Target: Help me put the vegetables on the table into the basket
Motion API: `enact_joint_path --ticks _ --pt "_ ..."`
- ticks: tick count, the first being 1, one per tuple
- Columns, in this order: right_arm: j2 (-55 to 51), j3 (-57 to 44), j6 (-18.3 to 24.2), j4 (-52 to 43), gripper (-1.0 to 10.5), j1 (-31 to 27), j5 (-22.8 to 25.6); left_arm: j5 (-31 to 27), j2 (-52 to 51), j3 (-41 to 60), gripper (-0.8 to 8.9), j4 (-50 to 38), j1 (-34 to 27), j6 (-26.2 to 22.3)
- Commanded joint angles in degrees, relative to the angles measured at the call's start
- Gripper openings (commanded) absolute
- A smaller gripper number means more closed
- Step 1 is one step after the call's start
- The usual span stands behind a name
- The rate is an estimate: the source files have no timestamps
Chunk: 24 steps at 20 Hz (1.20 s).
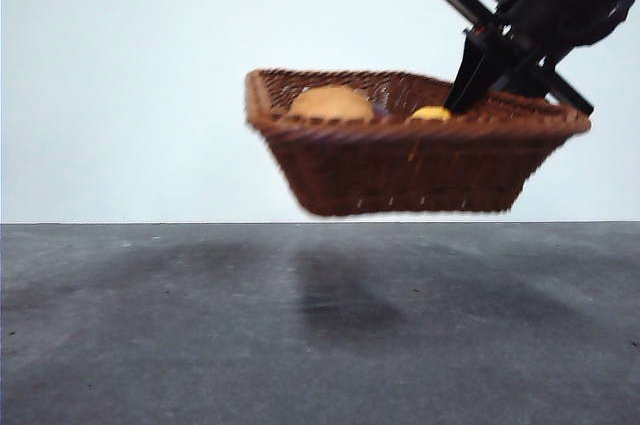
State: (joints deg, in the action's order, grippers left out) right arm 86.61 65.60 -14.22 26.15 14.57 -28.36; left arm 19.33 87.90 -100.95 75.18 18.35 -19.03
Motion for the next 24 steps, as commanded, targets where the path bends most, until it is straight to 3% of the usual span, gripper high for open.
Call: enact_joint_path --ticks 1,6,11,15,24 --pt "-0.11 5.05 1.4 2.21 -0.1 -3.13 -0.74 2.1 -1.01 -0.07 -0.07 -0.22 -2.21 -0.81" --pt "0.17 11.3 4.72 6.67 -0.1 -13.77 -0.72 2.1 -4.48 -0.07 -0.07 -1.36 -3.56 -1.2" --pt "7.1 11.3 11.61 12.55 -0.1 -20.46 -0.87 2.1 -7.26 -0.07 -0.07 -1.27 -3.54 -1.38" --pt "13.77 11.3 14.78 12.79 -0.1 -21.05 -1.44 2.1 -8.33 -0.07 -0.07 -1.03 -3.54 -1.38" --pt "24.94 11.28 16.09 13.0 -0.1 -20.96 -0.76 2.08 -8.33 -0.07 -0.07 -0.55 -3.54 -1.11"
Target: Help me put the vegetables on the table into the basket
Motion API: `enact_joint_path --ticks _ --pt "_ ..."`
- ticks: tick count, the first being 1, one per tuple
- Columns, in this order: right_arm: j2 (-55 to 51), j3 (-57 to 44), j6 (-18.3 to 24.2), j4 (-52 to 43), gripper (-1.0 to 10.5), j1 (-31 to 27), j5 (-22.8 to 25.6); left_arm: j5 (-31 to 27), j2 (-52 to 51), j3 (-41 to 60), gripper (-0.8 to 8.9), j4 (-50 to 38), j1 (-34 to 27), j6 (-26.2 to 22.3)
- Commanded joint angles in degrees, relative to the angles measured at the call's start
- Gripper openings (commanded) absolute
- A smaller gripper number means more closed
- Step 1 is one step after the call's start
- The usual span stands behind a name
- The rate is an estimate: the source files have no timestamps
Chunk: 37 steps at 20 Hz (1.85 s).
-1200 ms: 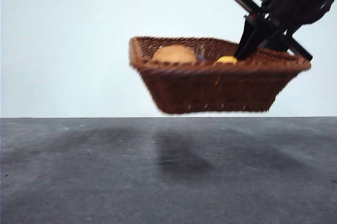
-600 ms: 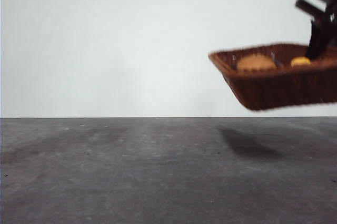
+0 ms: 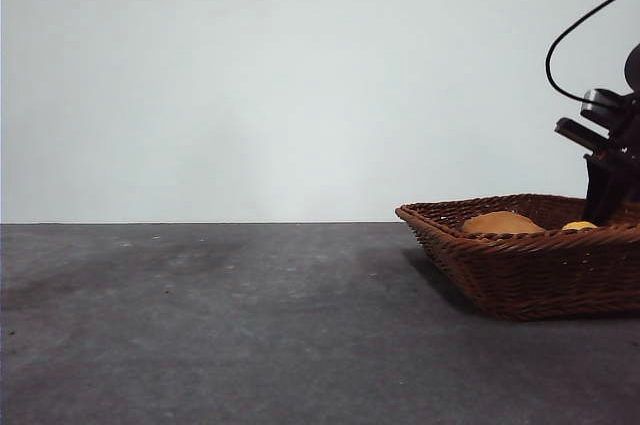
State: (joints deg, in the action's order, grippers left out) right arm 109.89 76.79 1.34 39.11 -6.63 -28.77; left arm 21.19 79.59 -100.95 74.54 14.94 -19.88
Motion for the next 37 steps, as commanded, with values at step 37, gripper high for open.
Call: enact_joint_path --ticks 37 --pt "-46.69 10.34 7.72 39.63 -0.1 5.55 3.72 0.26 0.0 -0.07 -0.07 -0.42 -0.13 -0.09"
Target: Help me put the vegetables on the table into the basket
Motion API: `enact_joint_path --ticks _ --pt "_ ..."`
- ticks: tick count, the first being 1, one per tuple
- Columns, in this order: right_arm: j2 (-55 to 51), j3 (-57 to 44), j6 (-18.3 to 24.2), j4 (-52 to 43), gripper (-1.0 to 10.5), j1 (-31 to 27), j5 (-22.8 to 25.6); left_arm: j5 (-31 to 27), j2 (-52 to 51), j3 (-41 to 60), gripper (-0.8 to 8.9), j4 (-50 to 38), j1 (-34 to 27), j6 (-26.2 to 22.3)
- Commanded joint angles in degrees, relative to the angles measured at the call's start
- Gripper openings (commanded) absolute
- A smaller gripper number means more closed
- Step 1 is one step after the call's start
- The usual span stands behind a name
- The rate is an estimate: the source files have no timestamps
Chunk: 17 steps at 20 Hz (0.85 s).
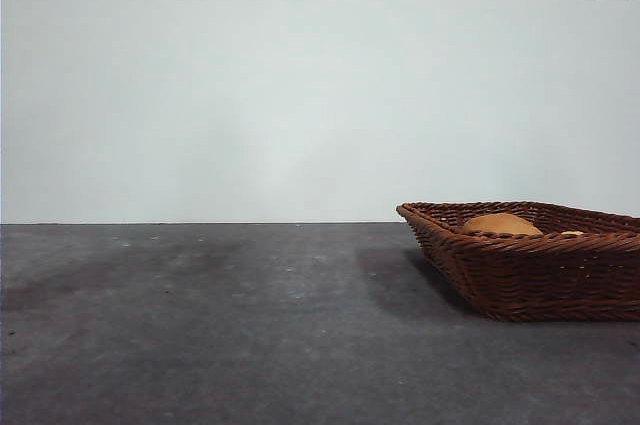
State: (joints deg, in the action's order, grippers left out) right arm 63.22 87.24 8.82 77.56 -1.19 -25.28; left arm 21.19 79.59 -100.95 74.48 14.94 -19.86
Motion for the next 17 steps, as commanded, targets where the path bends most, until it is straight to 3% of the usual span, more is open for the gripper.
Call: enact_joint_path --ticks 1,17 --pt "0.0 -0.11 0.26 1.18 -0.1 0.11 0.22 0.24 0.0 -0.07 -0.05 -0.39 -0.13 -0.11" --pt "2.29 -0.09 0.44 1.16 0.0 0.09 0.87 0.24 0.0 -0.07 -0.04 -2.19 -0.13 -0.07"
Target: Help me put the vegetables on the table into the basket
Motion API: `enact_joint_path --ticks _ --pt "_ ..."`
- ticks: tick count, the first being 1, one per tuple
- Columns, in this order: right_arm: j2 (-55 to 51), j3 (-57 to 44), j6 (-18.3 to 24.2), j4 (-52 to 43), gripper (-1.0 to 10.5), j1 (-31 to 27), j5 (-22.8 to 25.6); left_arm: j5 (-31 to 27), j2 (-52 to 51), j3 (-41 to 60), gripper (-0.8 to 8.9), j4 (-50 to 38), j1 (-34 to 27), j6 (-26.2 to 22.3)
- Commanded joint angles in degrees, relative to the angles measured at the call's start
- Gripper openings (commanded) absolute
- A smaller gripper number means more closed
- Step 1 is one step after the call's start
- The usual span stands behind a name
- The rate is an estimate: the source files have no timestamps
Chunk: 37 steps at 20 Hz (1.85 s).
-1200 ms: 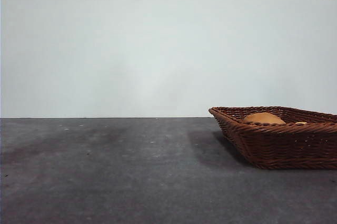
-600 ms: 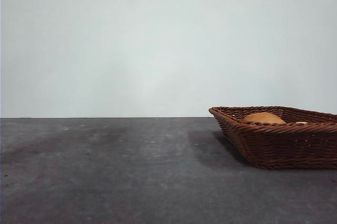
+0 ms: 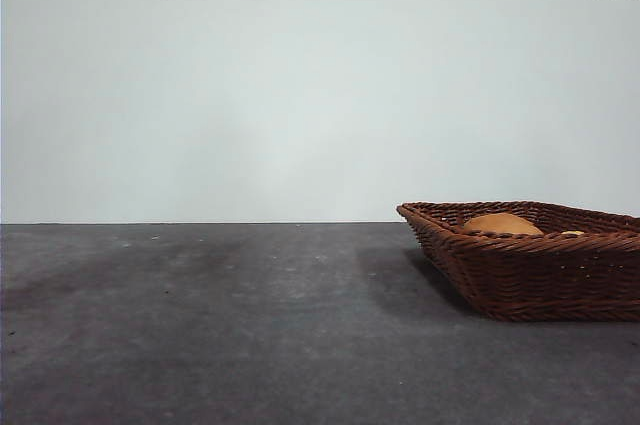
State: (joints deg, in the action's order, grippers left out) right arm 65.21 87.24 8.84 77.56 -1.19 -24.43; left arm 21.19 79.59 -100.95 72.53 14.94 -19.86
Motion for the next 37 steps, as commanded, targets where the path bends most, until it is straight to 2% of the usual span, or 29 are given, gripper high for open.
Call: enact_joint_path --ticks 1,5,9,12,16,18,20,26,32,37 --pt "0.33 -0.09 0.42 1.16 0.0 0.09 0.02 0.2 0.0 -0.07 -0.04 -0.31 -0.13 -0.09" --pt "0.33 -0.09 0.42 1.16 0.0 0.07 0.02 0.28 0.0 -0.09 -0.04 -3.08 -0.15 0.7" --pt "0.33 -0.09 0.42 1.16 0.0 0.07 0.02 0.09 -1.25 -0.07 -0.04 -11.06 -0.85 0.59" --pt "0.33 -0.09 0.42 1.16 0.0 0.04 0.02 0.07 -6.58 0.07 -0.04 -17.92 -5.31 -1.25" --pt "0.33 -0.09 0.42 1.16 0.0 0.07 0.02 0.2 -17.11 2.38 -0.04 -23.87 -10.56 -1.25" --pt "0.33 -0.09 0.42 1.16 0.0 0.07 0.04 0.2 -22.91 8.11 -0.04 -29.03 -14.12 -1.2" --pt "0.33 -0.09 0.42 1.16 0.0 0.04 0.02 0.17 -29.9 18.58 -0.04 -37.09 -17.14 -1.14" --pt "0.33 -0.09 0.42 1.18 0.0 0.04 0.04 -2.95 -47.04 50.88 -0.04 -55.28 -19.69 0.22" --pt "0.35 -0.09 0.42 1.16 0.0 0.04 0.04 -6.47 -59.58 74.93 -0.04 -64.17 -19.69 6.51" --pt "0.33 -0.09 0.42 1.16 0.0 0.07 0.04 -11.23 -69.94 87.41 -0.04 -66.23 -19.69 11.39"
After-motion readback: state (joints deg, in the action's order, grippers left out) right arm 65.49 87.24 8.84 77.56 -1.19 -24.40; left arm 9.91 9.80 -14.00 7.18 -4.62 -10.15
